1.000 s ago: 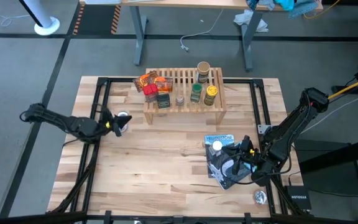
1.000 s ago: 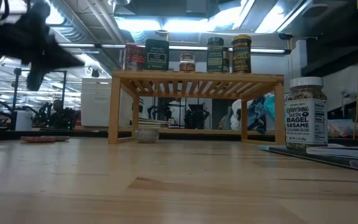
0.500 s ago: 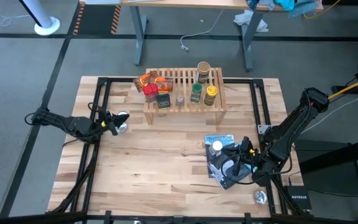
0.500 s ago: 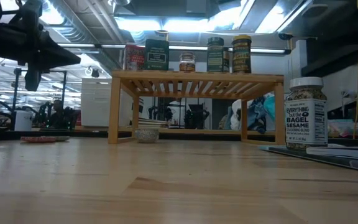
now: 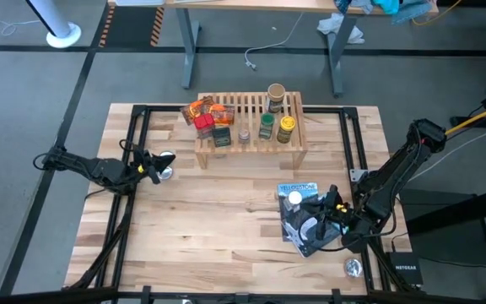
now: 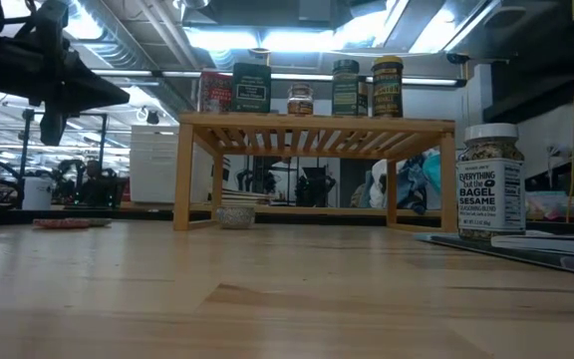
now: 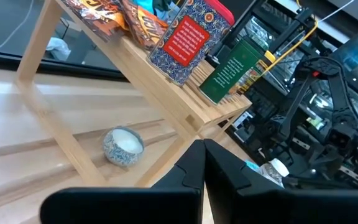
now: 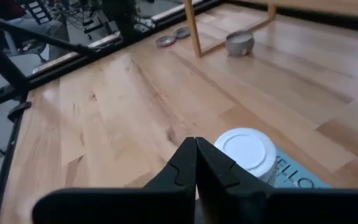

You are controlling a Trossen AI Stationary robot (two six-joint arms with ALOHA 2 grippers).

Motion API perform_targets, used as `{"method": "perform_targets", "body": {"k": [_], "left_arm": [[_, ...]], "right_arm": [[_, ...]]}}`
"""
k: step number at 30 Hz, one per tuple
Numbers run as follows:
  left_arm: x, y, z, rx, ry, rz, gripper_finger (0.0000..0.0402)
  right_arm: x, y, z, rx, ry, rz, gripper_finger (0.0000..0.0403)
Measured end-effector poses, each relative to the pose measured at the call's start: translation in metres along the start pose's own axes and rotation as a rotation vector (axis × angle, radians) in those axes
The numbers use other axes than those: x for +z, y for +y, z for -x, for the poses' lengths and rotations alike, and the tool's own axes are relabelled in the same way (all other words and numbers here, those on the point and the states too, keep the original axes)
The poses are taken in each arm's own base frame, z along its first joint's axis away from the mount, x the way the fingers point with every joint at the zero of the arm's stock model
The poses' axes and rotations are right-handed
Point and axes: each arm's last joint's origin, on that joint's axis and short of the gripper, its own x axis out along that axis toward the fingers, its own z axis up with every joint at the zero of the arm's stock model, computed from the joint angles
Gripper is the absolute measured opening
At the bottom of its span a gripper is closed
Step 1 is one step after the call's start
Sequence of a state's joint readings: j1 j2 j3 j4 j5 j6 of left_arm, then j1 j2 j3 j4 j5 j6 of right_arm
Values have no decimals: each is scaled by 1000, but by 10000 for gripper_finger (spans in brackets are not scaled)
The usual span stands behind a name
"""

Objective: Shelf spices
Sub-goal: Put the white seasoning bottle on the shelf

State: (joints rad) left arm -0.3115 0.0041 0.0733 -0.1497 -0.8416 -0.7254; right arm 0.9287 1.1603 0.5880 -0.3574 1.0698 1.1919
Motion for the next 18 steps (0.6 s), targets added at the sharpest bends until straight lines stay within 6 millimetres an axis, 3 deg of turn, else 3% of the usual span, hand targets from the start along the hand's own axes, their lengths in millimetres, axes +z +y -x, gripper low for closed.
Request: {"method": "perform_targets", "body": {"k": [6, 18], "left_arm": [[0, 0, 0, 1, 0, -2, 0], [0, 0, 0, 1, 1, -1, 0]], "right_arm": [[4, -3, -3, -54, -90, -3, 5], [17, -14, -32, -132, 32, -92, 8]]}}
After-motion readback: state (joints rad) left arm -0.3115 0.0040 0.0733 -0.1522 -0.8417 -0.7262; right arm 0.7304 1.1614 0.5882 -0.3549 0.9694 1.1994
